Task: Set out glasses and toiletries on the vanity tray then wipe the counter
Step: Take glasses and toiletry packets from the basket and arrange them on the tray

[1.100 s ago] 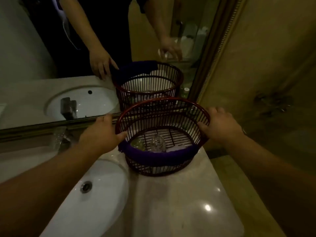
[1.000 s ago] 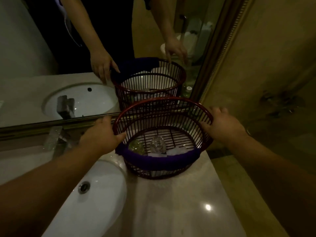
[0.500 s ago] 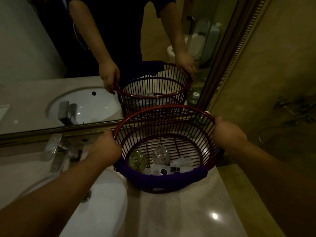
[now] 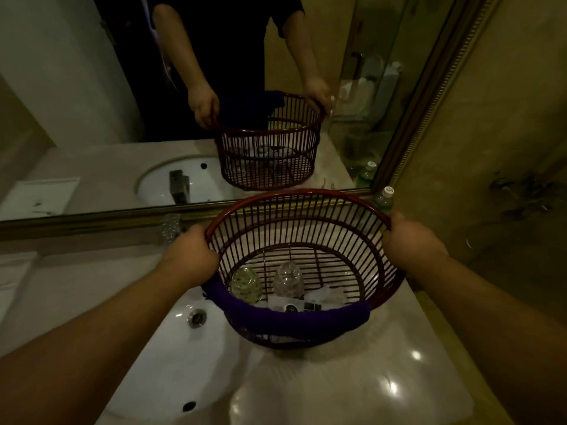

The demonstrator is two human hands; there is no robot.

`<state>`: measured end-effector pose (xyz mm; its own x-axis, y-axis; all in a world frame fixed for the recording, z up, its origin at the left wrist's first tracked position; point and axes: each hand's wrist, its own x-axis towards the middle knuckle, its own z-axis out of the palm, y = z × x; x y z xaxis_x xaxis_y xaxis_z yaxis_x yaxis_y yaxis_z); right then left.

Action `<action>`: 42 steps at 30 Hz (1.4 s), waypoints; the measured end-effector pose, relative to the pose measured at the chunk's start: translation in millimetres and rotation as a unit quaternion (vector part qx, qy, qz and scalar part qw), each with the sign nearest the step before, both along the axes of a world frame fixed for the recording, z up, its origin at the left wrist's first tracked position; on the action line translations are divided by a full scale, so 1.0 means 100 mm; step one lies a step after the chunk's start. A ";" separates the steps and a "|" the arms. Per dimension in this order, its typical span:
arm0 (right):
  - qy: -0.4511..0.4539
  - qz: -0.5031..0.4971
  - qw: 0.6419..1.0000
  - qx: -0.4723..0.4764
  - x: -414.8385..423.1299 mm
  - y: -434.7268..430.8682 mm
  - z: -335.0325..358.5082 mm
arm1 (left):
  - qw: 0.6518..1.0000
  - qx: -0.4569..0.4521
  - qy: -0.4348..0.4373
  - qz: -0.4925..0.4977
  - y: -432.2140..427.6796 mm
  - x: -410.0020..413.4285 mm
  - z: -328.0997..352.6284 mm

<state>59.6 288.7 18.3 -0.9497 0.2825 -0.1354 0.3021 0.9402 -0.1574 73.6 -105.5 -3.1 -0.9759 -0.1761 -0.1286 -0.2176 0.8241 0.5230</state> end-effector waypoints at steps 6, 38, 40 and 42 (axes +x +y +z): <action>0.017 -0.003 0.999 0.030 0.85 -1.00 0.25 | 1.000 -0.008 -0.002 -0.012 -1.01 0.87 0.18; -0.052 0.211 0.973 -0.084 2.26 -5.96 -0.51 | 0.960 -0.192 -0.116 0.166 -5.78 3.14 -0.20; -0.055 0.204 0.975 -0.073 2.35 -6.15 -0.51 | 0.955 -0.217 -0.129 0.155 -5.93 3.18 -0.24; -0.057 0.190 0.978 -0.071 2.42 -6.32 -0.50 | 0.948 -0.243 -0.140 0.152 -6.09 3.20 -0.24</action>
